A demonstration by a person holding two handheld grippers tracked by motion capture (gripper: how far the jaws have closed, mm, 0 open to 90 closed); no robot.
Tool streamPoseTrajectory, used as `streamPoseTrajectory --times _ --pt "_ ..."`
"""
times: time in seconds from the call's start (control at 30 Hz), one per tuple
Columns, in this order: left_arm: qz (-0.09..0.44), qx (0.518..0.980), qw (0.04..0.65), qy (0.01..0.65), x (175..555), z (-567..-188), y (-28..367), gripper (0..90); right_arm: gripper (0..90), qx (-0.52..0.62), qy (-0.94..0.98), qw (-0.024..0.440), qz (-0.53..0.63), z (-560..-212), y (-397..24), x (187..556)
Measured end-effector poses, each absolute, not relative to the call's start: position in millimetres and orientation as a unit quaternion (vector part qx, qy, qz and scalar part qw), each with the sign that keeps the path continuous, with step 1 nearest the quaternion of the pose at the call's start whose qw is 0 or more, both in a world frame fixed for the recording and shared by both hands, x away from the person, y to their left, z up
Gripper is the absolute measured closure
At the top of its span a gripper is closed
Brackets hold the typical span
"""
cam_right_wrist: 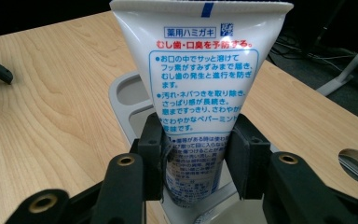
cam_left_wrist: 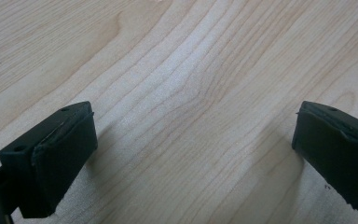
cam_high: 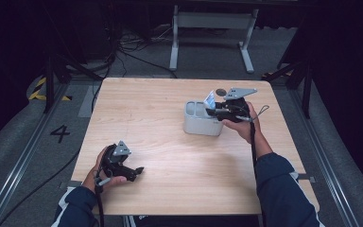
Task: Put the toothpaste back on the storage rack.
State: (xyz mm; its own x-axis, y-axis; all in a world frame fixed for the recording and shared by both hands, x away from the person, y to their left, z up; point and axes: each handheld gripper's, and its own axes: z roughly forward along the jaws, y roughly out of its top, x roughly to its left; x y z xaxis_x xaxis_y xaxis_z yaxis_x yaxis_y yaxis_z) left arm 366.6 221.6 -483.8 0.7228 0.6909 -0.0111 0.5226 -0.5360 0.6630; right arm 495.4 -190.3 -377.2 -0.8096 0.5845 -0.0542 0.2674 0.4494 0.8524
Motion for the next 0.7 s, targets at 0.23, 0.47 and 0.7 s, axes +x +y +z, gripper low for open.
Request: streamPoseTrajectory --times 0.23,0.47,0.7 --pt "0.127 0.867 0.331 0.35 366.7 -483.8 221.6 0.3 62.5 0.256 0.839 0.176 0.446 -379.4 -190.8 494.2" --pt "0.127 0.867 0.331 0.35 366.7 -483.8 221.7 0.3 62.2 0.255 0.84 0.176 0.445 -380.3 -191.0 492.4" --pt "0.127 0.867 0.331 0.35 366.6 -483.8 221.6 0.3 61.4 0.256 0.842 0.174 0.443 -380.0 -190.3 492.2"
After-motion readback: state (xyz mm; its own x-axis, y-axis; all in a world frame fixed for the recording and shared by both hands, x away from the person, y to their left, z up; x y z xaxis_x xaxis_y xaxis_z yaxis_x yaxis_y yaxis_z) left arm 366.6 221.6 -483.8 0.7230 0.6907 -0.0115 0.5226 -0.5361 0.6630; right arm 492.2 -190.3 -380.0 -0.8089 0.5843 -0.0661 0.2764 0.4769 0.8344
